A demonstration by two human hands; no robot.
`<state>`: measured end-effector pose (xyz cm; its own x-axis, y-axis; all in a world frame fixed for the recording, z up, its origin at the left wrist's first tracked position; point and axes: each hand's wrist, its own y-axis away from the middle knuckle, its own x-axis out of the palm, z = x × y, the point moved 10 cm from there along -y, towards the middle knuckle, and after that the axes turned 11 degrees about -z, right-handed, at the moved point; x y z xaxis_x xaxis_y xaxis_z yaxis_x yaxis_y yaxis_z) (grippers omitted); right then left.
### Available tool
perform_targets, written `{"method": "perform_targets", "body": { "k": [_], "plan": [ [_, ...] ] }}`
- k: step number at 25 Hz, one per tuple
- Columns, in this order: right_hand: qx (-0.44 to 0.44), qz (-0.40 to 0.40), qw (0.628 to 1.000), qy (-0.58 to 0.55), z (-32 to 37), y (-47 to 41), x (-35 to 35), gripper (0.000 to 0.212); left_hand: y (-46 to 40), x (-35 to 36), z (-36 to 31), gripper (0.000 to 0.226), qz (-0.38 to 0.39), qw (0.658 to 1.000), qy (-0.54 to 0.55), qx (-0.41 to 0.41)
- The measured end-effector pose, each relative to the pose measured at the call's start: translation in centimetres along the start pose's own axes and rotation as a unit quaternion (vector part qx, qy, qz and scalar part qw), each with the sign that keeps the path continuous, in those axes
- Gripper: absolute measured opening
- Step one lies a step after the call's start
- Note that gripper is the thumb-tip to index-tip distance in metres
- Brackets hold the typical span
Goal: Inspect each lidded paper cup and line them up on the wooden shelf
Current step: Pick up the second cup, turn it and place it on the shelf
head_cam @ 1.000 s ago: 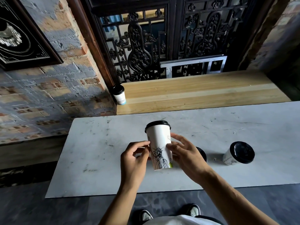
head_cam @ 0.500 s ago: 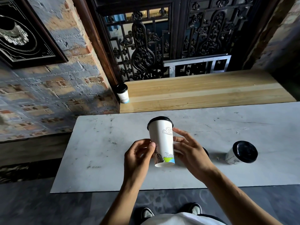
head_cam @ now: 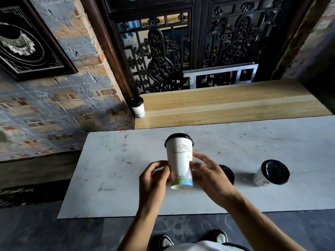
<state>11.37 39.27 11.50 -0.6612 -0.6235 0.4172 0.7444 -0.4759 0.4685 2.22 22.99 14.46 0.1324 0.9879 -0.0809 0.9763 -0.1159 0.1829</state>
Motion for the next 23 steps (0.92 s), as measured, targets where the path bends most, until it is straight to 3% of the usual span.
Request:
{"method": "perform_targets", "body": {
  "k": [6,10,14,23],
  "plan": [
    [-0.024,0.01,0.999,0.031,0.4,0.3,0.1,0.067,0.3,0.4,-1.9,0.054,0.025,0.993,-0.068,0.097],
    [-0.015,-0.003,1.0,-0.011,0.2,-0.3,-0.6,0.03,0.0,0.2,-1.1,0.032,0.011,0.998,-0.037,0.053],
    [-0.027,0.006,1.0,0.001,0.6,-0.5,-0.8,0.039,0.1,0.5,0.0,0.012,0.011,1.0,-0.003,0.007],
    [-0.034,0.012,0.999,0.015,0.3,-1.7,-1.7,0.049,-0.4,2.0,-0.2,0.018,0.017,1.0,-0.003,0.002]
  ]
}}
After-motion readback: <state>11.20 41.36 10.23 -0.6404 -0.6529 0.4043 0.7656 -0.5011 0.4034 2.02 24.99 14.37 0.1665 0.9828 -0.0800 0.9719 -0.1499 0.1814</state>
